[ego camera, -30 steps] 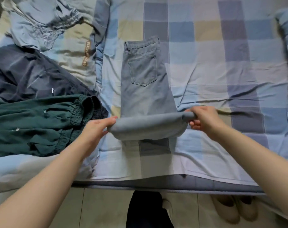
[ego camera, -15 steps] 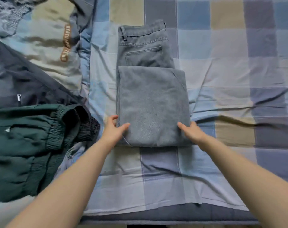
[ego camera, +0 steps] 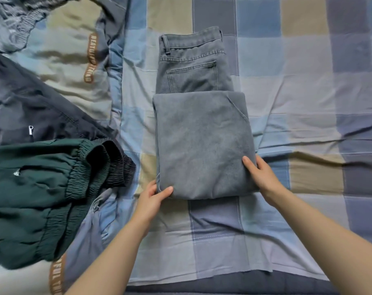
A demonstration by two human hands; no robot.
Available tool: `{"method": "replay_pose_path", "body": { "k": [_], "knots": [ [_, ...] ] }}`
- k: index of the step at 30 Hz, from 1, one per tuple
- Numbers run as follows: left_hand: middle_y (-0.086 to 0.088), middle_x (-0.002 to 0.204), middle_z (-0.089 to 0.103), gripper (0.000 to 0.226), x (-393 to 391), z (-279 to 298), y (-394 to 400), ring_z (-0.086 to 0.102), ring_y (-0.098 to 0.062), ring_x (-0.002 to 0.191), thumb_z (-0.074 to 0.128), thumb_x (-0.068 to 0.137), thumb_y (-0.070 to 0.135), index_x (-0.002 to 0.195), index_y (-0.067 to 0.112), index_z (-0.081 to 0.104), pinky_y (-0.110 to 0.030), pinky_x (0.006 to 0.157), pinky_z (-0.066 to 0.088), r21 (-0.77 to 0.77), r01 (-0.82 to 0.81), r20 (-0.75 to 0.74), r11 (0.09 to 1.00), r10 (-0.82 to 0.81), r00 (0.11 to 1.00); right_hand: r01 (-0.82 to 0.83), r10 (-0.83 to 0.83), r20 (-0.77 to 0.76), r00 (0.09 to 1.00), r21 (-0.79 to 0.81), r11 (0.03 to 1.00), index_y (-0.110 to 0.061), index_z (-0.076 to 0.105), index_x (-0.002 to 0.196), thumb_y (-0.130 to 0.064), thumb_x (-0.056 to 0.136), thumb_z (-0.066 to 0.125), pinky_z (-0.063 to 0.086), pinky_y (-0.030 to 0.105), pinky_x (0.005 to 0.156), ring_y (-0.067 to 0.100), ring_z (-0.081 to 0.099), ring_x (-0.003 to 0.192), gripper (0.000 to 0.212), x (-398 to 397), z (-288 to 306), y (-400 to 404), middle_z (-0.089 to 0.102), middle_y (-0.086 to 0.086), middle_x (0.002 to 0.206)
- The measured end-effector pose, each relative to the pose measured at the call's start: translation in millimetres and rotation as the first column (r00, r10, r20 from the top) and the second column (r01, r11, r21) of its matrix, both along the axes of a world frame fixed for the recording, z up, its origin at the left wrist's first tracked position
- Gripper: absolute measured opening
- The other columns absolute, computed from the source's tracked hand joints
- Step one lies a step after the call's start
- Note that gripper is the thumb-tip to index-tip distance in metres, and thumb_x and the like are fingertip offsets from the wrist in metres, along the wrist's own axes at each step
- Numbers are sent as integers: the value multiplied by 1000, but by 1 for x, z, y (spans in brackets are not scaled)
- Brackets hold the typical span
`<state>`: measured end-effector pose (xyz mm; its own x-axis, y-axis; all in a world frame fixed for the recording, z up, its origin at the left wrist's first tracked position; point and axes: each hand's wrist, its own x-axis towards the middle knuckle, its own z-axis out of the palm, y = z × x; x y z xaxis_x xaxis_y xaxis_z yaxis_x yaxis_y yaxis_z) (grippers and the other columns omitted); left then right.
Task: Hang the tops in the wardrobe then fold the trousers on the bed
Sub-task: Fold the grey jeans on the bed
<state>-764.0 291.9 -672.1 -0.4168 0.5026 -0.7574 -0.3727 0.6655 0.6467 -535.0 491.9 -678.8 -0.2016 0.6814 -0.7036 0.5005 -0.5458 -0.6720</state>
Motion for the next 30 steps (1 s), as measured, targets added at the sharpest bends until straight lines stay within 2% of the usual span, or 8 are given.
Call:
{"method": "replay_pose_path", "body": {
  "k": [4, 7, 11, 14, 18, 21, 24, 30],
  "knots": [
    [2, 127, 64, 23, 10, 1, -32, 61, -14, 116, 72, 83, 13, 81, 35, 79, -34, 101, 46, -36, -76, 14, 996, 77, 997, 36, -37, -36, 999, -40, 999, -21, 58, 110, -35, 94, 56, 52, 36, 85, 16, 65, 98, 21, 9, 1, -20, 68, 4, 109],
    [1, 107, 74, 9, 9, -2, -38, 67, -21, 107, 70, 87, 23, 94, 24, 76, -35, 92, 50, -96, -94, -7, 991, 93, 996, -29, 34, 72, 997, -68, 997, -18, 52, 120, -35, 96, 53, 52, 38, 81, 20, 64, 90, 30, 9, -1, -28, 67, 7, 101],
    [-4, 112, 72, 33, -1, -8, -15, 67, -21, 104, 69, 89, 25, 118, 10, 66, -42, 96, 52, -69, -25, -73, 997, 20, 997, -137, 134, 166, 977, 4, 991, -8, 61, 108, -32, 101, 43, 44, 31, 81, 19, 56, 94, 30, 4, 0, -25, 63, 6, 104],
    [-8, 96, 74, 18, -4, -2, -6, 71, -23, 90, 75, 84, 24, 96, 11, 71, -41, 80, 59, -100, -23, -130, 995, 10, 991, -149, 119, 235, 965, 116, 982, -3, 64, 97, -27, 102, 35, 39, 31, 76, 22, 54, 90, 37, 6, 10, -30, 62, 9, 96],
    [-5, 81, 75, 15, 10, 39, -24, 71, -17, 72, 77, 81, 20, 88, 8, 71, -31, 58, 57, -98, -114, -13, 989, 113, 993, -245, 179, 323, 929, 176, 953, -3, 62, 88, -21, 102, 34, 39, 35, 76, 28, 55, 89, 36, 25, 46, -56, 62, 14, 93],
    [-4, 70, 74, 16, 22, 80, -57, 70, -14, 62, 76, 82, 17, 84, 2, 69, -29, 51, 54, -134, -133, 109, 982, 148, 983, -268, 222, 328, 918, 103, 958, 3, 61, 83, -16, 101, 35, 44, 40, 81, 33, 58, 91, 37, 52, 79, -85, 64, 21, 93],
    [-10, 72, 69, 20, 30, 128, -94, 65, -19, 58, 77, 78, 21, 80, 3, 69, -29, 50, 50, -219, -110, 206, 969, 156, 966, -252, 254, 297, 920, -47, 967, -1, 62, 73, -16, 100, 40, 40, 33, 69, 22, 54, 80, 39, 88, 121, -117, 62, 14, 79],
    [-5, 51, 36, 30, 9, 189, -96, 36, -17, 41, 81, 63, 37, 64, 16, 61, -22, 40, 34, -197, 85, 407, 977, 3, 913, -184, 259, 220, 941, -312, 932, 0, 65, 68, -12, 91, 57, 41, 30, 57, 21, 54, 64, 27, 112, 177, -115, 58, 17, 67]
  ]
}}
